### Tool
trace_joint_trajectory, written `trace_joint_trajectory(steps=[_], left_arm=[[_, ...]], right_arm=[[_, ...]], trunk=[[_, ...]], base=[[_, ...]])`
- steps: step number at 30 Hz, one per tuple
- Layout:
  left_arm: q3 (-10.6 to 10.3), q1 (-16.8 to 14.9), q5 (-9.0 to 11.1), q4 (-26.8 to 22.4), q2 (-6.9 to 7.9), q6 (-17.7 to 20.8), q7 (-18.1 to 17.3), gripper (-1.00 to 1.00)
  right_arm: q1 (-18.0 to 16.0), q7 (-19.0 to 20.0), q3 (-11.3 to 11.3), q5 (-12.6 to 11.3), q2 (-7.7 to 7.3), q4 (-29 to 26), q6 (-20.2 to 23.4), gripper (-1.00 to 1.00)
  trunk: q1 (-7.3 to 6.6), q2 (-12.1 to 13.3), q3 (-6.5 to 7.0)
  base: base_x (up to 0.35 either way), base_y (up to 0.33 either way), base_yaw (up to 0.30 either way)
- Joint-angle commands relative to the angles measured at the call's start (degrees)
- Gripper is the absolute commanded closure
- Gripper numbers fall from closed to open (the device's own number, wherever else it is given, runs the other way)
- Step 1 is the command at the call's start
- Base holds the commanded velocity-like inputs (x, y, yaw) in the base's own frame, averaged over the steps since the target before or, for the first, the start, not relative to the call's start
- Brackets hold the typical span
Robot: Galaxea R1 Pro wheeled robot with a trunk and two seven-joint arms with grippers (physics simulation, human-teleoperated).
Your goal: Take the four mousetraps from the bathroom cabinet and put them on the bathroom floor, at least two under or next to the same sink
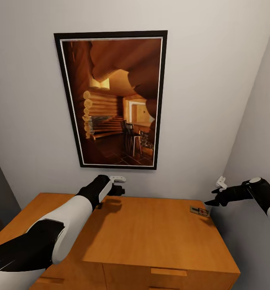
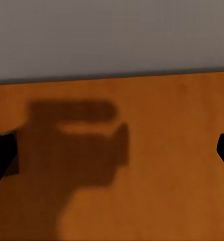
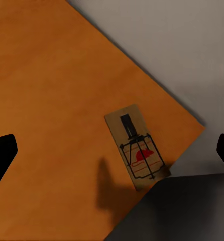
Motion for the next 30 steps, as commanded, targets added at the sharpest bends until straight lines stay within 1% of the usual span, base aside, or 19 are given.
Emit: trace_joint_trajectory(steps=[1, 20, 24, 30], left_arm=[[-0.28, -0.01, 0.59, -0.05, 0.00, 0.22, 0.37, -1.00], [-0.28, 0.02, 0.59, 0.07, 0.00, 0.22, 0.32, -1.00], [-0.28, 0.12, 0.56, 1.94, 0.00, 0.05, 0.11, -1.00], [-0.85, 0.15, 0.58, 2.81, 0.00, -1.18, -0.28, -1.00]], right_arm=[[0.01, 0.26, -0.03, 0.05, -0.01, -0.10, 0.61, -1.00], [0.01, 0.26, 0.07, 0.06, -0.01, -0.10, 0.54, -1.00], [0.01, 0.26, 0.06, 0.05, -0.01, -0.10, 0.53, -1.00], [0.01, 0.18, 0.05, 0.05, -0.01, -0.10, 0.59, -1.00]], trunk=[[0.02, -0.05, -0.03], [0.02, -0.05, -0.03], [0.02, -0.05, -0.03], [0.02, -0.05, -0.03]], base=[[0.005, 0.000, 0.000], [0.001, 0.000, 0.000], [0.000, 0.000, 0.000], [0.000, 0.000, 0.000]])
